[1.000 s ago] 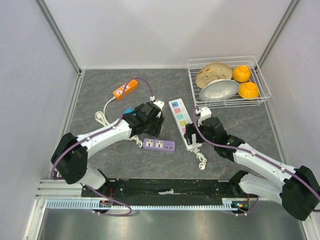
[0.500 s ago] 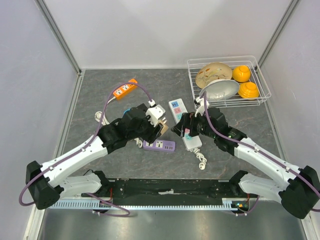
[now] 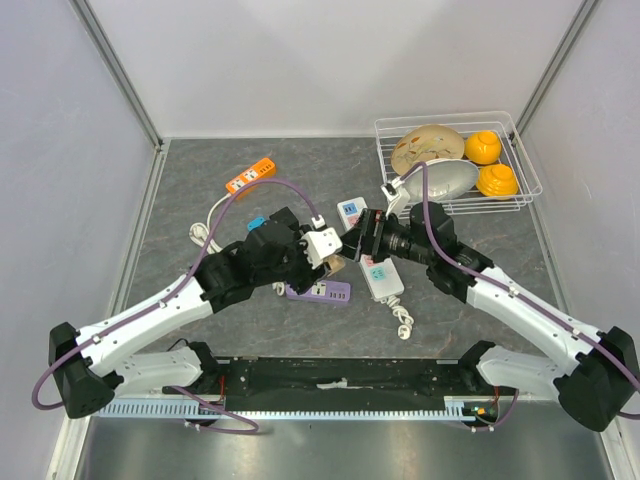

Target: Insert the plug

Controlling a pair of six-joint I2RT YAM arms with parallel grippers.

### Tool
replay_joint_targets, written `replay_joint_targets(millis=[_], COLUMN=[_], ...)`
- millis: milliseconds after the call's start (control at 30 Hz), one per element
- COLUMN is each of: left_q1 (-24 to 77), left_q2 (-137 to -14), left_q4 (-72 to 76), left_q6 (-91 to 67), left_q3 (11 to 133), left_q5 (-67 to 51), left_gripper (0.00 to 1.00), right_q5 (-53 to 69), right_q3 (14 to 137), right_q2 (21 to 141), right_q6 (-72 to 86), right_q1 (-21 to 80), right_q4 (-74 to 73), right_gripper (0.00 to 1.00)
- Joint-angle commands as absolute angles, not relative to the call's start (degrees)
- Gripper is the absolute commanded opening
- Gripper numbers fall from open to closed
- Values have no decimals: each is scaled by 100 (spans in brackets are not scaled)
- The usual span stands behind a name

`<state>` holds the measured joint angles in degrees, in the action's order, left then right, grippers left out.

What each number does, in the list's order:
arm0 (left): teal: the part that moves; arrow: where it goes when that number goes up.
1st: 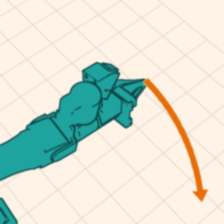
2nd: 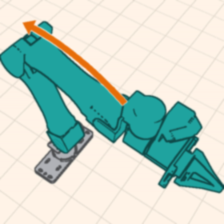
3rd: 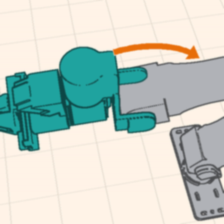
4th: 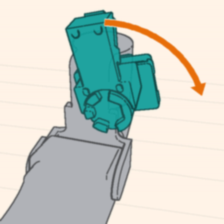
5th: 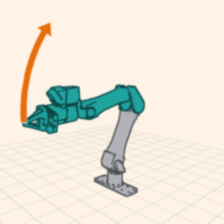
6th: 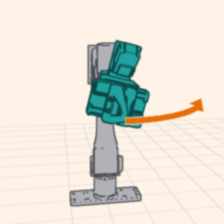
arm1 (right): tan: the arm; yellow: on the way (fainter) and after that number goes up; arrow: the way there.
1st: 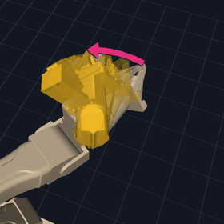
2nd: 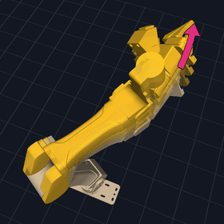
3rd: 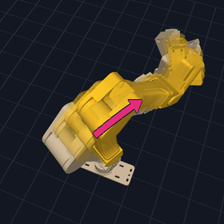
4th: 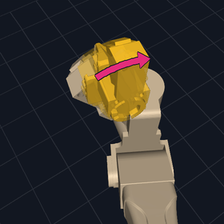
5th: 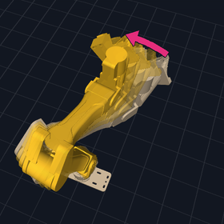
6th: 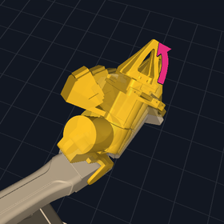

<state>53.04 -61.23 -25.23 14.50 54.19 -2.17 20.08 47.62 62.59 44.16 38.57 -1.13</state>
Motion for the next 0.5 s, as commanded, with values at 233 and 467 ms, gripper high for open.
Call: replay_joint_targets(millis=[233,467], left_q1=[5511,5528], left_q2=[-6126,-6152], left_q4=[-2162,-2074], left_q6=[2083,2083], left_q3=[5871,5854], left_q5=[-413,-457], left_gripper=[22,23], right_q5=[2628,2997], right_q3=[4448,4096], right_q2=[6583,6750], right_q6=[5045,5510], right_q1=[3850,3744], right_q4=[826,1642], right_gripper=[98,77])
